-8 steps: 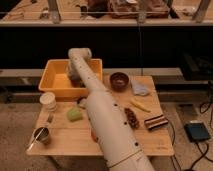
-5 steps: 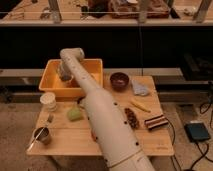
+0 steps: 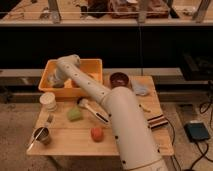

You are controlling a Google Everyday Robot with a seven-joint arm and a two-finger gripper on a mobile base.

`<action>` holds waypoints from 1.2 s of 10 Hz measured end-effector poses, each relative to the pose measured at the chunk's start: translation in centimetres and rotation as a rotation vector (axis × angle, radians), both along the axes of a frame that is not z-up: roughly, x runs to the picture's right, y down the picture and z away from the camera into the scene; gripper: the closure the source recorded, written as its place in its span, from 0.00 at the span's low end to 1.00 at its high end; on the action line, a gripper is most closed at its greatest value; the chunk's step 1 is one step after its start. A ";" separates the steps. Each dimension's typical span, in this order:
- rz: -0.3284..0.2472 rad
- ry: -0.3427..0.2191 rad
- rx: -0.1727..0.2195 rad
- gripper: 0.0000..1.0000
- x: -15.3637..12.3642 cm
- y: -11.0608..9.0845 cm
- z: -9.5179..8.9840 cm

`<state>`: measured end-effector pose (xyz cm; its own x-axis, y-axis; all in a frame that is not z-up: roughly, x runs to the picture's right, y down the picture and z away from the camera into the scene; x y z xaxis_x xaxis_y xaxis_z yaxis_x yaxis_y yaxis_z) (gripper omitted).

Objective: Wipe tray with sponge

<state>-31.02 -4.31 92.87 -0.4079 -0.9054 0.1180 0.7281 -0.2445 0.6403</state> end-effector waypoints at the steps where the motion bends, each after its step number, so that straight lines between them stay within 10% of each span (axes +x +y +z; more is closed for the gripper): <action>1: -0.007 0.006 -0.004 0.80 0.6 0.4 0.1; 6: -0.021 0.103 -0.031 0.80 5.9 1.8 2.1; 12: 0.030 0.158 0.017 0.80 3.6 -4.8 5.3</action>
